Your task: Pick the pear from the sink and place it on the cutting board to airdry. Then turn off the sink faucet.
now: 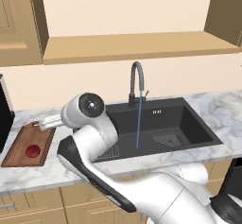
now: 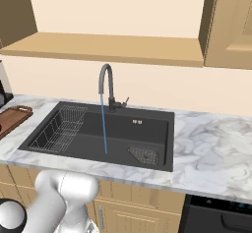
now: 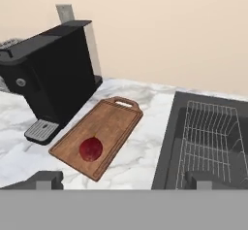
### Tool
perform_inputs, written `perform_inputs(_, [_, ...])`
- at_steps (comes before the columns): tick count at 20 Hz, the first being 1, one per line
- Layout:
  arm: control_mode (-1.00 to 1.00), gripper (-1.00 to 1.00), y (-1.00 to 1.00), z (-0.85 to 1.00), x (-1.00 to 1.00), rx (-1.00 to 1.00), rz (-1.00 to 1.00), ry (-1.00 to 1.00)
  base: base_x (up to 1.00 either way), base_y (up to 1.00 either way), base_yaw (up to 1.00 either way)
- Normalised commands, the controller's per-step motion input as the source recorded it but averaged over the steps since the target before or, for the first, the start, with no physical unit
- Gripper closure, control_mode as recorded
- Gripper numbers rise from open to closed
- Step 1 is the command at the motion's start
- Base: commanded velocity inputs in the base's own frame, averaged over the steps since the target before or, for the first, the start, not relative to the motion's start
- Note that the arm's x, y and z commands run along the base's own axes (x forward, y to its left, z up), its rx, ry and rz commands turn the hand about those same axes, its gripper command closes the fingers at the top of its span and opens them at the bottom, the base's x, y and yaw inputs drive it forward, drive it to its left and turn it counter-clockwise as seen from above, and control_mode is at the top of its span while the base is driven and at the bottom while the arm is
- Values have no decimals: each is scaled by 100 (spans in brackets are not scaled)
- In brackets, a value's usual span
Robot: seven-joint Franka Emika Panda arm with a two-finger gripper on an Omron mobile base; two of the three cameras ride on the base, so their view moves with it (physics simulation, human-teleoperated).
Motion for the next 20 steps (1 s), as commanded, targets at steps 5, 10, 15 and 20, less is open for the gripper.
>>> perform_inputs(5, [-100,-100,-68,52,-31,17,-22,17,0,0,0])
perform_inputs(10, [-100,-100,-68,48,-31,13,-12,21,0,0,0])
perform_inputs(15, [-100,-100,-60,19,-36,1,-3,8,0,0,0])
perform_inputs(20, [-100,-100,-41,17,-29,0,1,0,0,0,0])
